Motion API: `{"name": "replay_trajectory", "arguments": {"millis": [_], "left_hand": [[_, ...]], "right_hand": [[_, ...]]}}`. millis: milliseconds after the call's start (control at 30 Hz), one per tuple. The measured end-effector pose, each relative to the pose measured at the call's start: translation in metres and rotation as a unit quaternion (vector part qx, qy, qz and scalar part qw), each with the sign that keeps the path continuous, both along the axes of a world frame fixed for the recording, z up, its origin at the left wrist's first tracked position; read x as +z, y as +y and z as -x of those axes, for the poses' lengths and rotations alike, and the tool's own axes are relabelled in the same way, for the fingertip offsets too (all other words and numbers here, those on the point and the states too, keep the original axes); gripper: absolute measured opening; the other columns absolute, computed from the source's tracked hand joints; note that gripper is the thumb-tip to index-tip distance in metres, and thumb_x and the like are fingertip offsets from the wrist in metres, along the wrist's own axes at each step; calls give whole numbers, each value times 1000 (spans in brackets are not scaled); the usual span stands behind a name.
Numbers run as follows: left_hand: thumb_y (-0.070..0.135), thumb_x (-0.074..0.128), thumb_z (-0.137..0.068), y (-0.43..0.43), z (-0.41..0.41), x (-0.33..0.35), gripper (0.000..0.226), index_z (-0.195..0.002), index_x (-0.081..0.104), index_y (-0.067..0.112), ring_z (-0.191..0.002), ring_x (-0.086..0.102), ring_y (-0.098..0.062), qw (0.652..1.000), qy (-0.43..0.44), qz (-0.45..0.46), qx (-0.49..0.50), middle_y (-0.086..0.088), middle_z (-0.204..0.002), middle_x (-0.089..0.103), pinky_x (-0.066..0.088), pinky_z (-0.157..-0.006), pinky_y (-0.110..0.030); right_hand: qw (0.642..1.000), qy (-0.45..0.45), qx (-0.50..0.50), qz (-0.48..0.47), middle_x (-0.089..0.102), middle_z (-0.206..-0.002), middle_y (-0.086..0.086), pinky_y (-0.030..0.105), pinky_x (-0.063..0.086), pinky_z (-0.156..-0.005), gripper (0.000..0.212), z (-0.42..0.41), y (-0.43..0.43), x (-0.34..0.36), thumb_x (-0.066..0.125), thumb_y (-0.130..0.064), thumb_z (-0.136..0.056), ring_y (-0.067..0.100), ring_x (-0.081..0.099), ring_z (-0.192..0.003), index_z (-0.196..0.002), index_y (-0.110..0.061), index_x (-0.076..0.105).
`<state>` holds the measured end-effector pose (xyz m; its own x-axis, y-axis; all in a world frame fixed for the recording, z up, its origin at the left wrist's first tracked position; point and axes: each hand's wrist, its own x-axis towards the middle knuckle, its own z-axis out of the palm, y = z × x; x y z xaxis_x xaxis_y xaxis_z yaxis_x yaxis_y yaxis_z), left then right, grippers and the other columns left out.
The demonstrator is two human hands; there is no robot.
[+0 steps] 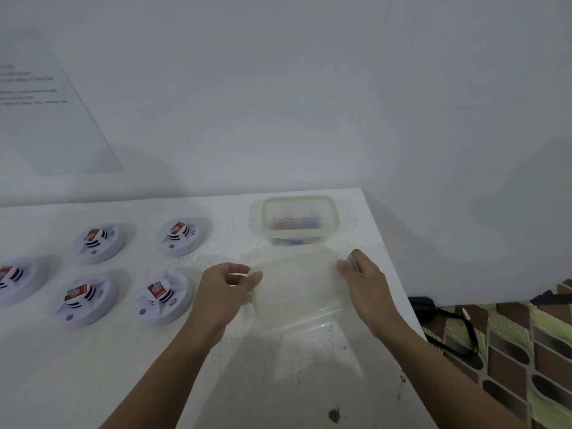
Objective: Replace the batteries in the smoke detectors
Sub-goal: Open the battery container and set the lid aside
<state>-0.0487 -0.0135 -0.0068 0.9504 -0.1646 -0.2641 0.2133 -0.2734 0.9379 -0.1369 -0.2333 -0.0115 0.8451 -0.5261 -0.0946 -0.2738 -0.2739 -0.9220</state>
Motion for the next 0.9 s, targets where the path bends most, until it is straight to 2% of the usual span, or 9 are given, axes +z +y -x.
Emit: {"name": "replay_trajectory", "arguments": {"millis": [100, 200, 267, 433, 533, 600, 733, 800, 900], "left_hand": [[21, 76, -88, -4, 4, -3, 17, -94, 70, 6, -77, 65, -19, 998, 4, 38, 46, -10, -90, 73, 52, -67, -27], [23, 75, -89, -8, 9, -9, 24, -80, 65, 4, -74, 58, -21, 996, 14, 61, 58, -10, -80, 67, 50, -71, -32], [23, 77, -87, -8, 11, -12, 21, -82, 63, 8, -76, 57, -22, 996, 13, 69, 59, -12, -82, 66, 48, -70, -34], [25, 82, -82, 2, 7, -4, 21, -86, 65, 13, -72, 56, -16, 996, -60, 36, 60, -6, -77, 65, 45, -68, -28], [23, 82, -82, 4, -1, 11, 21, -85, 67, 9, -65, 54, -14, 993, -98, 28, 51, -5, -69, 63, 44, -65, -28], [25, 82, -81, 1, -10, 25, 21, -86, 67, 11, -68, 61, -16, 992, -114, 27, 47, -7, -75, 70, 47, -64, -29], [22, 82, -82, -12, -33, 52, 21, -84, 63, 12, -61, 68, -8, 987, -150, 45, 38, -13, -80, 72, 47, -53, -17], [20, 82, -82, -21, -48, 65, 20, -81, 62, 14, -59, 69, -7, 983, -165, 63, 38, -13, -77, 72, 44, -53, -20], [22, 84, -80, -32, -76, 77, 23, -93, 66, 15, -72, 72, -11, 985, -153, 76, 15, -8, -83, 77, 44, -63, -26]], "right_hand": [[1000, -8, -7, -6, 29, -67, -3, 33, 24, -60, 37, -2, -2, 2, 49, -24, -102, 12, 24, -61, -73, -19, 27], [1000, -4, -7, -7, 31, -68, -5, 31, 25, -61, 36, -3, 2, 3, 48, -27, -103, 12, 26, -62, -74, -19, 27], [1000, -6, -15, -11, 35, -71, -3, 28, 27, -61, 36, -3, 4, 2, 49, -28, -103, 12, 30, -64, -74, -17, 30], [998, -51, -46, -4, 53, -87, -7, 22, 37, -77, 32, 0, 5, -2, 61, -29, -98, 15, 48, -93, -71, -16, 51], [995, -86, -38, -27, 45, -70, -7, 26, 34, -68, 38, -4, 4, 8, 61, -24, -98, 14, 42, -74, -67, -12, 43], [992, -109, -35, -53, 46, -65, -1, 27, 32, -64, 40, -10, 4, 19, 60, -21, -99, 11, 38, -64, -67, -10, 38], [983, -139, -35, -114, 74, -79, 9, 32, 48, -70, 28, -28, 0, 45, 62, -26, -99, 17, 60, -65, -85, -3, 51], [972, -127, -21, -195, 76, -83, 13, 33, 53, -73, 23, -40, -8, 55, 69, -25, -95, 18, 65, -65, -101, -7, 58], [969, -105, -3, -222, 76, -84, 12, 33, 55, -70, 22, -63, -25, 62, 72, -13, -92, 20, 67, -66, -110, -4, 64]]}}
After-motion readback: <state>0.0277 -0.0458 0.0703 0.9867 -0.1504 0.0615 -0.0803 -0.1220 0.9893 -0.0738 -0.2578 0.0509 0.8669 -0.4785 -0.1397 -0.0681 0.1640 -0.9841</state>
